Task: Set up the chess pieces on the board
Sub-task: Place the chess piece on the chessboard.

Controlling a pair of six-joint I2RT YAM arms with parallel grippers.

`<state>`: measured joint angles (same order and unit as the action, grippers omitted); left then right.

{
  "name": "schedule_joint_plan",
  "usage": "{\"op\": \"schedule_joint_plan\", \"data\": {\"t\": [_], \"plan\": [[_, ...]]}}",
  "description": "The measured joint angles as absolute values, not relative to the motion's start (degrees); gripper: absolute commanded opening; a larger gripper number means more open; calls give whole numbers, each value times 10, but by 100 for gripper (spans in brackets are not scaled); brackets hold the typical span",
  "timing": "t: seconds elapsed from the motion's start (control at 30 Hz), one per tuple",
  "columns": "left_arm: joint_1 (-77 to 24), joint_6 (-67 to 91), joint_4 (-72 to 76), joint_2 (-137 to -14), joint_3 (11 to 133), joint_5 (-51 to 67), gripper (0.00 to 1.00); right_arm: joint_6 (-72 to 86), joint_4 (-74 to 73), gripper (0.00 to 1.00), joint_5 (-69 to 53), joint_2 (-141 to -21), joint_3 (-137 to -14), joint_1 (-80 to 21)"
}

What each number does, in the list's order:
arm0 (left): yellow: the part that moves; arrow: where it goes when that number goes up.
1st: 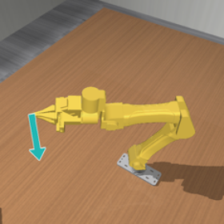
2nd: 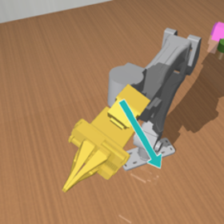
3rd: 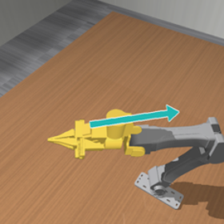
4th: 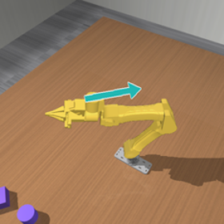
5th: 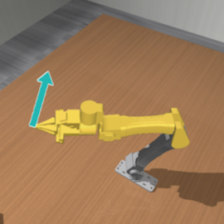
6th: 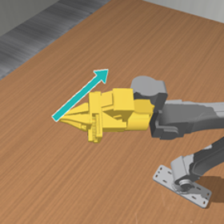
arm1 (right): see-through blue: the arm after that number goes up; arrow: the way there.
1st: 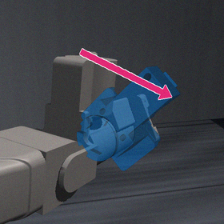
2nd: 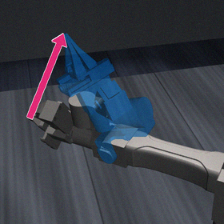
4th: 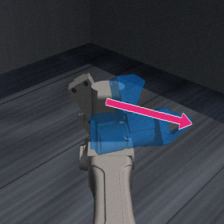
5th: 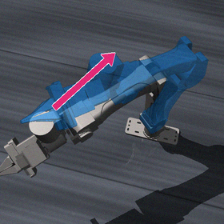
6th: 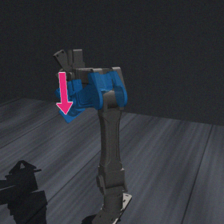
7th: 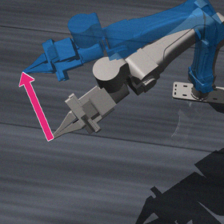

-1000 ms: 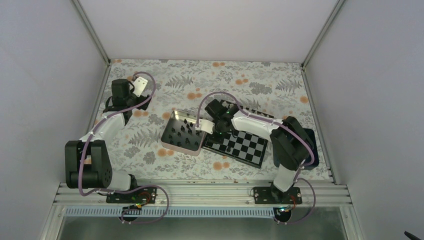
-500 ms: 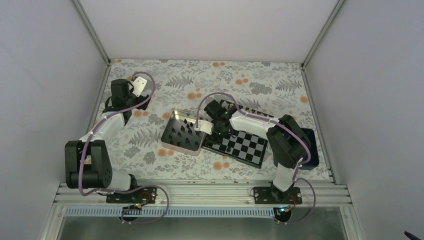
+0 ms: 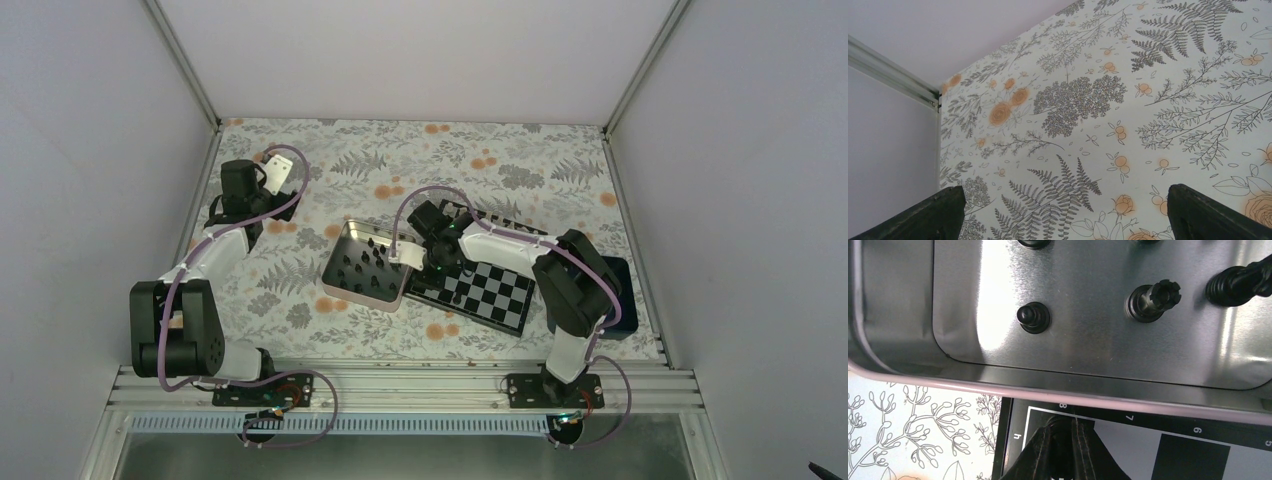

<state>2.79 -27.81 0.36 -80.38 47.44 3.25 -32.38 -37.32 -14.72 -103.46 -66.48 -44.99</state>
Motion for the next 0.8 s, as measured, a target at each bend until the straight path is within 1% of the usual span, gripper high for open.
{"op": "schedule_joint_plan", "data": {"t": [0.5,0.8], "plan": [[29,-278,4,-804,474,32,100,-325,-376,6,-148,-1031,-660,-450],[29,-278,4,-804,474,32,100,-326,-387,14,-148,-1027,-658,-450]]}}
